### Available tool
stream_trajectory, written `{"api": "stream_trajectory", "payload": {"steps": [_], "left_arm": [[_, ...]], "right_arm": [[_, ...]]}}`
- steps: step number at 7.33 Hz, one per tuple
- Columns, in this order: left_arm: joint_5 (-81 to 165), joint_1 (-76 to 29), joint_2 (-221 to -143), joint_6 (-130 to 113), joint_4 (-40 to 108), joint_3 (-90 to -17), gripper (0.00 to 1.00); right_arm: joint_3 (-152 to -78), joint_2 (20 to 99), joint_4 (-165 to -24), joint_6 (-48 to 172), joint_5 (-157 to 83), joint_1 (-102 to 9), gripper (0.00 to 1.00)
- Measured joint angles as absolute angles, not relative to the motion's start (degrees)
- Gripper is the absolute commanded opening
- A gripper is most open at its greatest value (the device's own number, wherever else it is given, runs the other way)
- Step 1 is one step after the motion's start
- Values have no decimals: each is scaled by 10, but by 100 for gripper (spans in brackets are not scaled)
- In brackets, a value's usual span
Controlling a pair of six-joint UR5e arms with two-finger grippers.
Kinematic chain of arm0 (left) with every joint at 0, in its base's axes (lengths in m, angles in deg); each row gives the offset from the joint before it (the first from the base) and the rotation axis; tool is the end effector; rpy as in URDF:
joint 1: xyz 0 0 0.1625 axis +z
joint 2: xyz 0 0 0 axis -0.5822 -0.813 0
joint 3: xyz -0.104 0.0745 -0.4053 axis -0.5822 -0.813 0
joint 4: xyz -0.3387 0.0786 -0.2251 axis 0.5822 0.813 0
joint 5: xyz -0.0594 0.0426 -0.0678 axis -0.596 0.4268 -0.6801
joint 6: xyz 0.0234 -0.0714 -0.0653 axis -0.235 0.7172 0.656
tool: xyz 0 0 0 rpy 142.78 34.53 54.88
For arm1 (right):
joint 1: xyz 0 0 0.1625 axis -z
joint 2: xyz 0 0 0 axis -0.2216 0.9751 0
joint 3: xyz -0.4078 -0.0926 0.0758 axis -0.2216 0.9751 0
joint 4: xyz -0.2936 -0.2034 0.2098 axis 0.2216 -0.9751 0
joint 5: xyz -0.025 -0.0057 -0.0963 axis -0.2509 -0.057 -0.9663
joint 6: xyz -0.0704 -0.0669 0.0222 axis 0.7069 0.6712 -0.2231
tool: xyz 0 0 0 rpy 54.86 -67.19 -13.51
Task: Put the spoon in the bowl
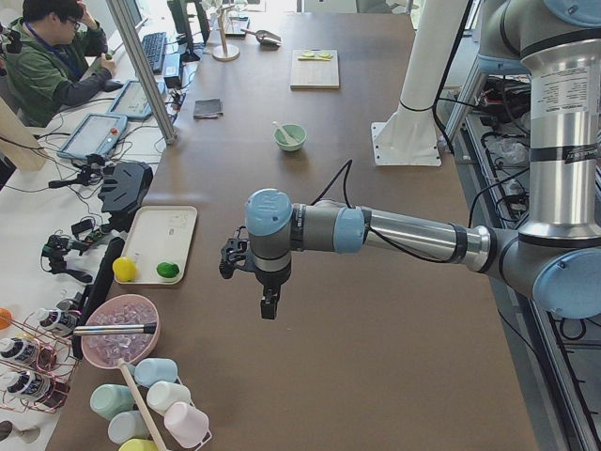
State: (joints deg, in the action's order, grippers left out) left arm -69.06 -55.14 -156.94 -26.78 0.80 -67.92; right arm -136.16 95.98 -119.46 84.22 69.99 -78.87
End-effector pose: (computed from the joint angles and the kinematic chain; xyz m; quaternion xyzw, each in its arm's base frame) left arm -0.0717 -0.4476 0.5869 0.0371 0.3616 0.0336 0.9310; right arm 0.0796 -0.3613 0.6003 -0.0124 -0.3443 -0.0200 0.9385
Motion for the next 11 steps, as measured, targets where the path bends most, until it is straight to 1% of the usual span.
{"api": "stream_trajectory", "payload": {"steps": [11], "left_arm": [[-690,-552,-1568,-268,8,-680,99]], "right_arm": [[-1365,959,-1194,843,711,-788,100]]}}
